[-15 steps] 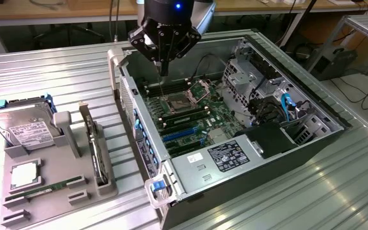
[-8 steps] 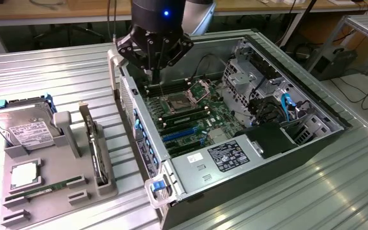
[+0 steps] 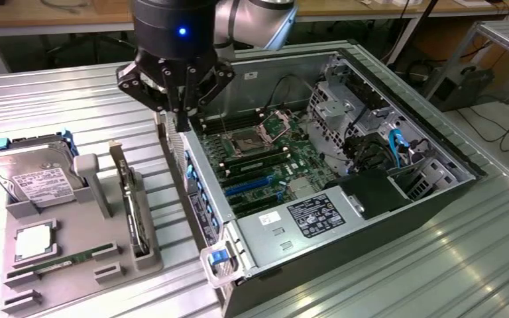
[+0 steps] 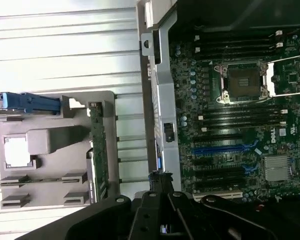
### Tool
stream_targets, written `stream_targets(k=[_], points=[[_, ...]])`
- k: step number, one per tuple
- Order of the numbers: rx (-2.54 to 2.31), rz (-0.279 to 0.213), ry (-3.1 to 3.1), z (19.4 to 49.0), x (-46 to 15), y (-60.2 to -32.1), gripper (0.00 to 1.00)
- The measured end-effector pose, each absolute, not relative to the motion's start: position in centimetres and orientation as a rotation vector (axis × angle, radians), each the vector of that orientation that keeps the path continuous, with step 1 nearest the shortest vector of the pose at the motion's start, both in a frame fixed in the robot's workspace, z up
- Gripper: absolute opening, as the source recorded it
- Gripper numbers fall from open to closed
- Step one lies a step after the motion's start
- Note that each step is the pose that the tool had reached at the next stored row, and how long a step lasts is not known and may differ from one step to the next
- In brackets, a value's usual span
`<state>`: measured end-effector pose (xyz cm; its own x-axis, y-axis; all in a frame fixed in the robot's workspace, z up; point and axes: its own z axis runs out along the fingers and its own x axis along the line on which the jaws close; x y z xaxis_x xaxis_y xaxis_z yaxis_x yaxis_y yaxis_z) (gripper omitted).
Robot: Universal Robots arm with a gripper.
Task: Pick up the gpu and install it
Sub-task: 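Reach for the gpu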
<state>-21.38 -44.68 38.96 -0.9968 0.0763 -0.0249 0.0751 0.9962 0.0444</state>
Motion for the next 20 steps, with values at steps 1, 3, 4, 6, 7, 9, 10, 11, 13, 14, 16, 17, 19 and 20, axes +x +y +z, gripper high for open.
stream_targets(k=[1, 3, 4, 6, 7, 9, 10, 11, 13, 14, 16, 17, 19, 20], points=[[0.118, 0.068, 3.112, 38.8, -22.0, -44.8, 0.11], [0.118, 0.068, 3.112, 38.5, -23.0, -44.9, 0.11], [0.118, 0.068, 3.112, 38.3, -23.7, -44.9, 0.11], [0.118, 0.068, 3.112, 38.0, -24.7, -45.0, 0.11], [0.118, 0.068, 3.112, 37.8, -25.2, -45.0, 0.11], [0.118, 0.068, 3.112, 37.3, -26.4, -45.0, 0.11], [0.118, 0.068, 3.112, 37.0, -27.2, -45.0, 0.11], [0.118, 0.068, 3.112, 36.7, -28.2, -45.0, 0.11], [0.118, 0.067, 3.112, 36.0, -29.8, -45.0, 0.11], [0.118, 0.066, 3.112, 35.8, -30.1, -45.0, 0.11], [0.118, 0.065, 3.112, 35.8, -30.1, -45.1, 0.11], [0.118, 0.065, 3.112, 35.8, -30.1, -45.1, 0.11], [0.118, 0.065, 3.112, 35.8, -30.1, -45.1, 0.11], [0.118, 0.065, 3.112, 35.8, -30.1, -45.1, 0.11]])
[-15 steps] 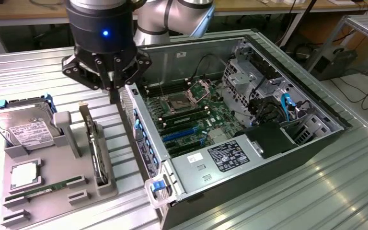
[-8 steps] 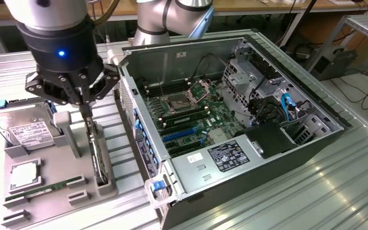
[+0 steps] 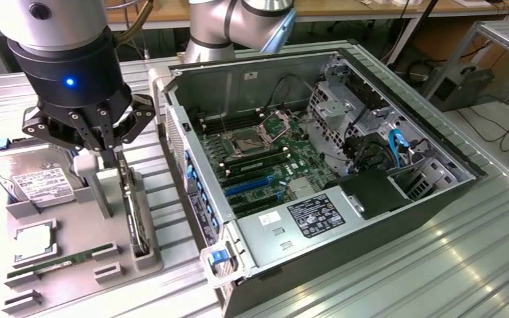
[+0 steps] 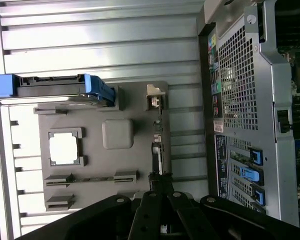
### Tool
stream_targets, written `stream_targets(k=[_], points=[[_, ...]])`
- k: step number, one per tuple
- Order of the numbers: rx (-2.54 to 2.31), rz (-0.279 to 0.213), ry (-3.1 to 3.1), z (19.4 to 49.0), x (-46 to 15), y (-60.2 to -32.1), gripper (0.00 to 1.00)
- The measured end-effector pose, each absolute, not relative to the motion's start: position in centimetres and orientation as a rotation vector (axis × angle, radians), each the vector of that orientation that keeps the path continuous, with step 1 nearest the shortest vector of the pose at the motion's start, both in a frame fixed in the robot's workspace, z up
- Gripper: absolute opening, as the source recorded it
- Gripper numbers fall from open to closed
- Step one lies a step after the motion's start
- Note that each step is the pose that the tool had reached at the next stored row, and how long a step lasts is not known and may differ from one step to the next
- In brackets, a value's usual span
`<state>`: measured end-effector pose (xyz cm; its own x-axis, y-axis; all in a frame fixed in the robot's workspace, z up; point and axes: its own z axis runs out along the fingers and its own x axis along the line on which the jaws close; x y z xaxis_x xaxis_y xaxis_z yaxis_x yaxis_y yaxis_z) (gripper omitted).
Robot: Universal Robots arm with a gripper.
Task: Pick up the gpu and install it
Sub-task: 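Reach for the gpu, then pick up the gpu and move the gpu toward the slot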
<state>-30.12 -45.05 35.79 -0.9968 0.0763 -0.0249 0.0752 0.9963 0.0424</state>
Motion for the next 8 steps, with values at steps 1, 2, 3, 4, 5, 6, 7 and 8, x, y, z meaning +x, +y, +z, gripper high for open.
stream_targets(k=[1, 2, 3, 4, 5, 6, 7, 8], points=[[0.118, 0.065, 3.112, 35.79, -30.12, -45.05, 0.11], [0.118, 0.065, 3.112, 35.79, -30.12, -45.05, 0.11], [0.118, 0.065, 3.112, 35.79, -30.13, -45.05, 0.11], [0.118, 0.065, 3.112, 35.79, -30.13, -45.05, 0.11], [0.118, 0.065, 3.112, 35.79, -30.13, -45.05, 0.11], [0.118, 0.065, 3.112, 35.79, -30.13, -45.05, 0.11], [0.118, 0.065, 3.112, 35.79, -30.13, -45.05, 0.11], [0.118, 0.065, 3.112, 35.79, -30.13, -45.05, 0.11]])
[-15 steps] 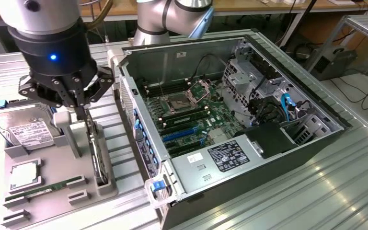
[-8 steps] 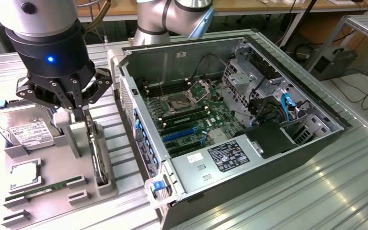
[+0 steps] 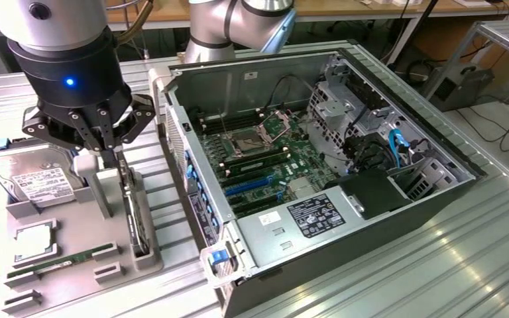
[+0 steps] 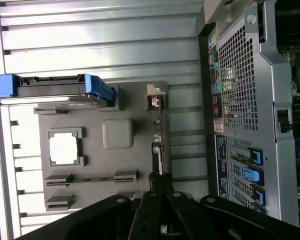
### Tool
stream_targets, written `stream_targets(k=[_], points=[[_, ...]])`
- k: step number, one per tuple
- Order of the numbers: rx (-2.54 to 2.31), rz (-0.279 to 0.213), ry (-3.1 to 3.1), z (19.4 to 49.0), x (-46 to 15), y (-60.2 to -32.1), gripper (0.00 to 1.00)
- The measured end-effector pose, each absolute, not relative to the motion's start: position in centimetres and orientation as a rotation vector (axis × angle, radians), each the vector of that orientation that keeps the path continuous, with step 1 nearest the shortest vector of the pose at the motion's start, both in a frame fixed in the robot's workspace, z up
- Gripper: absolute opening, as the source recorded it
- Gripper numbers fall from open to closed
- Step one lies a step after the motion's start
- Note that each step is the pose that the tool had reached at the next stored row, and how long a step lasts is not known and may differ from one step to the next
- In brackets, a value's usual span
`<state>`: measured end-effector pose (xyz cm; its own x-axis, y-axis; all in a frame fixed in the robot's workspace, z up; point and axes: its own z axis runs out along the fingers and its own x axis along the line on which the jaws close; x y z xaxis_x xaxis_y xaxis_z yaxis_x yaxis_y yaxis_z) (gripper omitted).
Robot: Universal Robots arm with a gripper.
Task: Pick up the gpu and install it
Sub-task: 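Pick up the gpu and move the gpu toward the slot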
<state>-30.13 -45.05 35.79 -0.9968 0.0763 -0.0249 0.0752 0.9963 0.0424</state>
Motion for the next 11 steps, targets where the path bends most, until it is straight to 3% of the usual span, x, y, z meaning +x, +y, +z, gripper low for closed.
stream_targets(k=[1, 4, 6, 11], points=[[0.118, 0.065, 3.112, 35.8, -30.1, -45.1, 0.11], [0.118, 0.065, 3.112, 35.8, -30.1, -45.1, 0.3], [0.118, 0.065, 3.112, 35.8, -30.1, -45.1, 0.36], [0.118, 0.065, 3.108, 34.7, -30.1, -45.3, 0.42]])
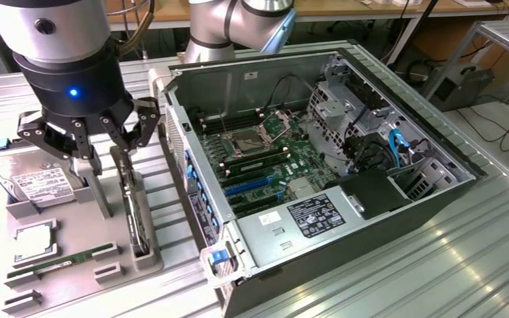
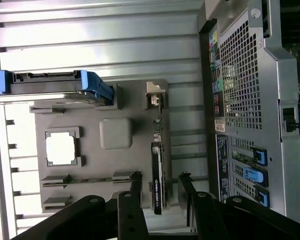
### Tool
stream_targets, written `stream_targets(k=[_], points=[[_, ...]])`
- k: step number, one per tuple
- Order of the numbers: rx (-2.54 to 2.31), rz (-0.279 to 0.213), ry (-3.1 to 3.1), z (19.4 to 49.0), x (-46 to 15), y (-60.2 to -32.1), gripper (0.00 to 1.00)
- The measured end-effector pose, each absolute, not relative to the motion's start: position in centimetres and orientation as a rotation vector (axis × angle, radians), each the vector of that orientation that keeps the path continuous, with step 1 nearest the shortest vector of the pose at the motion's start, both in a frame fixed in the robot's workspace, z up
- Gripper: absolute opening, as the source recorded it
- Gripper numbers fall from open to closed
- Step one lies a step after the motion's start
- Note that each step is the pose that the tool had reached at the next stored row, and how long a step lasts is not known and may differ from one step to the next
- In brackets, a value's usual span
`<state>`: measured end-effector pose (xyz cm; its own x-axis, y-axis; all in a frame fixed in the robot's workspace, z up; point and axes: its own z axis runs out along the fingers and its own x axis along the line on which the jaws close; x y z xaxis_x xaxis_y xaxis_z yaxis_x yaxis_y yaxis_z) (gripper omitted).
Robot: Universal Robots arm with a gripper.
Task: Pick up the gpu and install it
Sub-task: 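Pick up the gpu and move the gpu toward the slot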
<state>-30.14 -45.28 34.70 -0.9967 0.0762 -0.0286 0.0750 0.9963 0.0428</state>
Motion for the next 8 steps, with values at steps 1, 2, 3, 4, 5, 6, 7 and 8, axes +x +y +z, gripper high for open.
stream_targets(k=[1, 2, 3, 4, 5, 6, 7, 8], points=[[0.118, 0.065, 3.108, 34.4, -30.1, -45.3, 0.42], [0.118, 0.065, 3.108, 34.2, -30.1, -45.4, 0.42], [0.118, 0.065, 3.108, 33.9, -30.1, -45.4, 0.42], [0.118, 0.065, 3.108, 33.6, -30.1, -45.5, 0.42], [0.118, 0.065, 3.108, 33.3, -30.1, -45.5, 0.42], [0.118, 0.065, 3.108, 33.0, -30.1, -45.6, 0.42], [0.118, 0.065, 3.108, 32.6, -30.1, -45.6, 0.42], [0.118, 0.065, 3.108, 32.4, -30.1, -45.6, 0.42]])
